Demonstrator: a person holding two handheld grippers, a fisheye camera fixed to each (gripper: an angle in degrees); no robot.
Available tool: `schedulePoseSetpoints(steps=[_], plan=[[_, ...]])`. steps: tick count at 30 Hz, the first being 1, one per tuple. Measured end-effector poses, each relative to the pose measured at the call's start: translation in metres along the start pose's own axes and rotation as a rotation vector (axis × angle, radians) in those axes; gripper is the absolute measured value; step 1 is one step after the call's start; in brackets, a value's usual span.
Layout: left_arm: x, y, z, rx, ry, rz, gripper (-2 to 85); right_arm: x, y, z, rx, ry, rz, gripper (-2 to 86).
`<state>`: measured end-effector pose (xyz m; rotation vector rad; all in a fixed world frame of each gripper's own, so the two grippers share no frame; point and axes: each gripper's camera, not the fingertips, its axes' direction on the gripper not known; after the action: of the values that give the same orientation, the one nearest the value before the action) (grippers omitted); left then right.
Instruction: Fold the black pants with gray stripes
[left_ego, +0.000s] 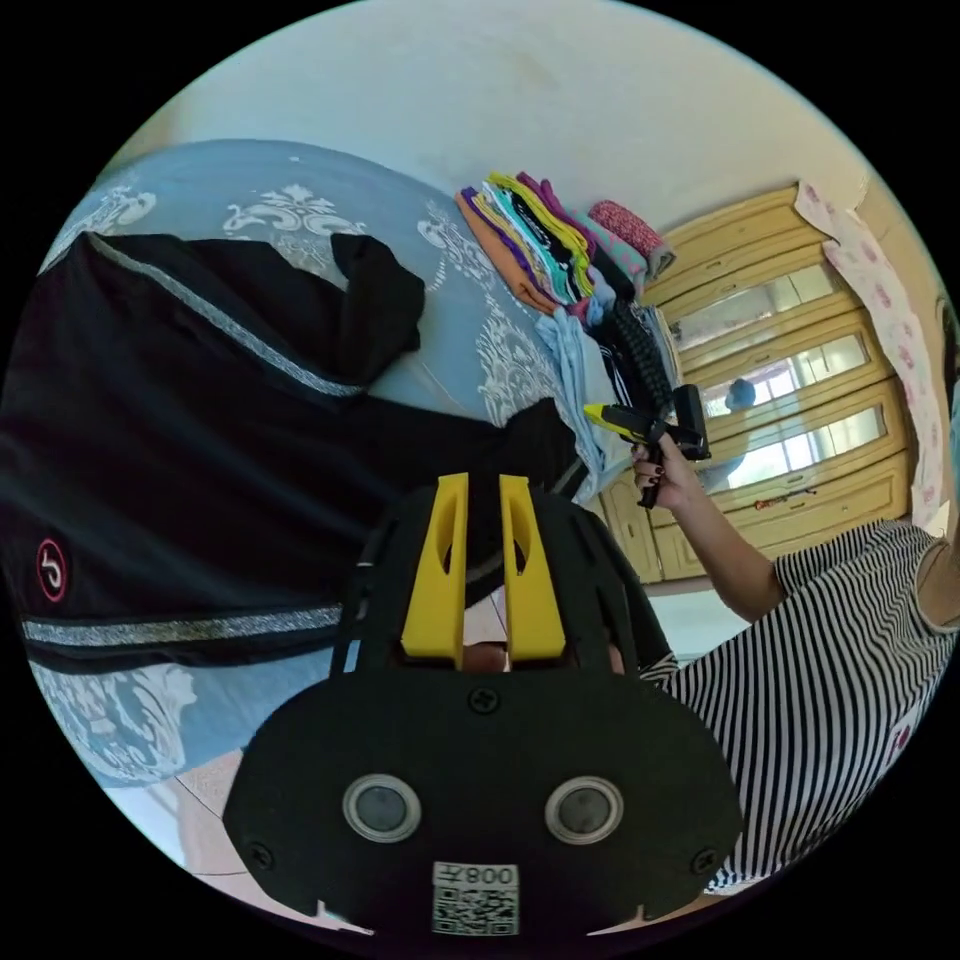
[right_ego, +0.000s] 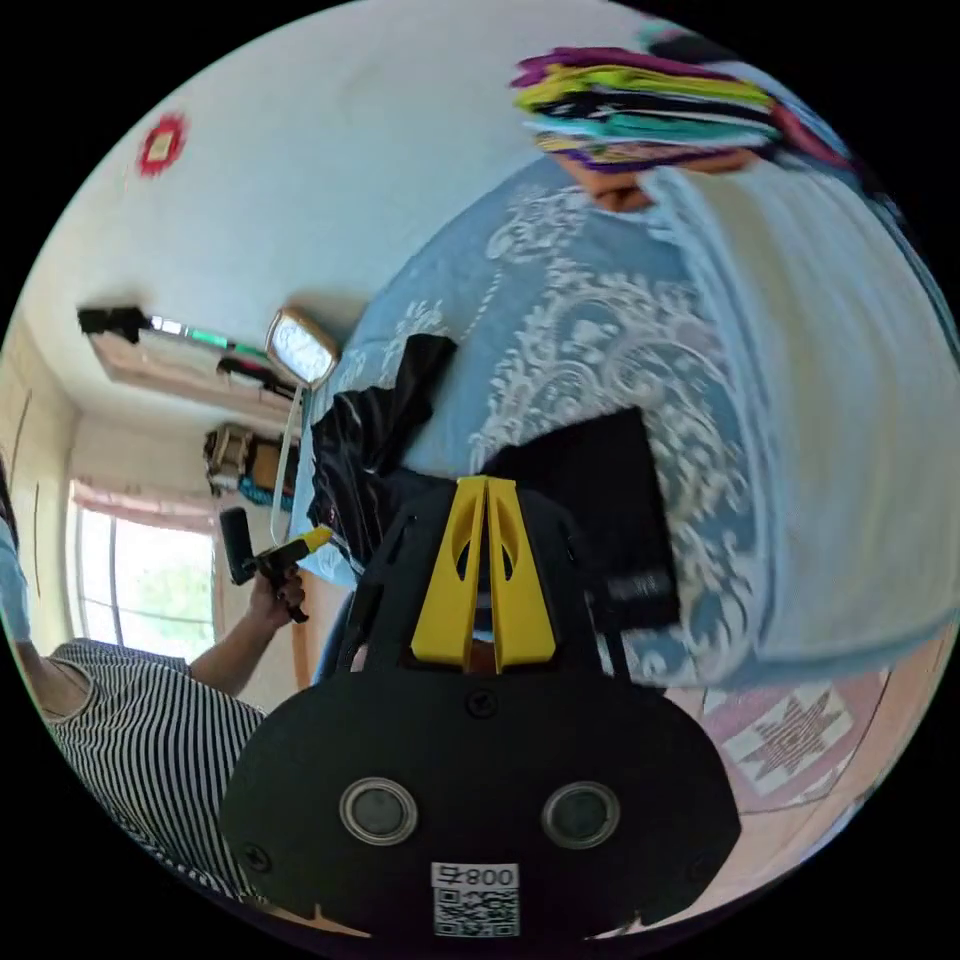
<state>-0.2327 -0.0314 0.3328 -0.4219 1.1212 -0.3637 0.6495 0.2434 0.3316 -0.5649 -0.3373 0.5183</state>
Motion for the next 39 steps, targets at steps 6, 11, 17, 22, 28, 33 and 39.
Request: schedulePoseSetpoints(steps=[6,11,17,22,28,33,39], plan=[[-0.057,-0.037,-0.014,0.134,0.011,-0.279,8.9,-0.041,-0.096,0.077,-0.090,-0.001,-0.085,3.9],[-0.078,-0.065,-0.014,0.150,0.017,-0.351,9.2,-0.048,-0.151,0.122,-0.104,-0.064,0.017,6.3],[-0.082,-0.091,-0.009,0.116,0.029,-0.359,6.5,-0.052,-0.179,0.157,-0.178,-0.039,0.087,4.1],[-0.076,-0.101,-0.016,0.137,0.054,-0.344,3.2,-0.052,-0.183,0.155,-0.165,-0.105,0.107,0.6],[-0.050,-0.105,-0.048,0.221,0.088,-0.262,2.2,-0.063,-0.165,0.103,-0.007,-0.276,0.062,0.0],[-0.018,-0.120,-0.085,0.314,0.113,-0.135,1.8,-0.082,-0.126,0.026,0.230,-0.415,0.021,-0.1],[0.013,-0.181,-0.093,0.323,0.111,0.001,1.2,-0.117,-0.100,-0.049,0.432,-0.393,-0.046,-0.1]])
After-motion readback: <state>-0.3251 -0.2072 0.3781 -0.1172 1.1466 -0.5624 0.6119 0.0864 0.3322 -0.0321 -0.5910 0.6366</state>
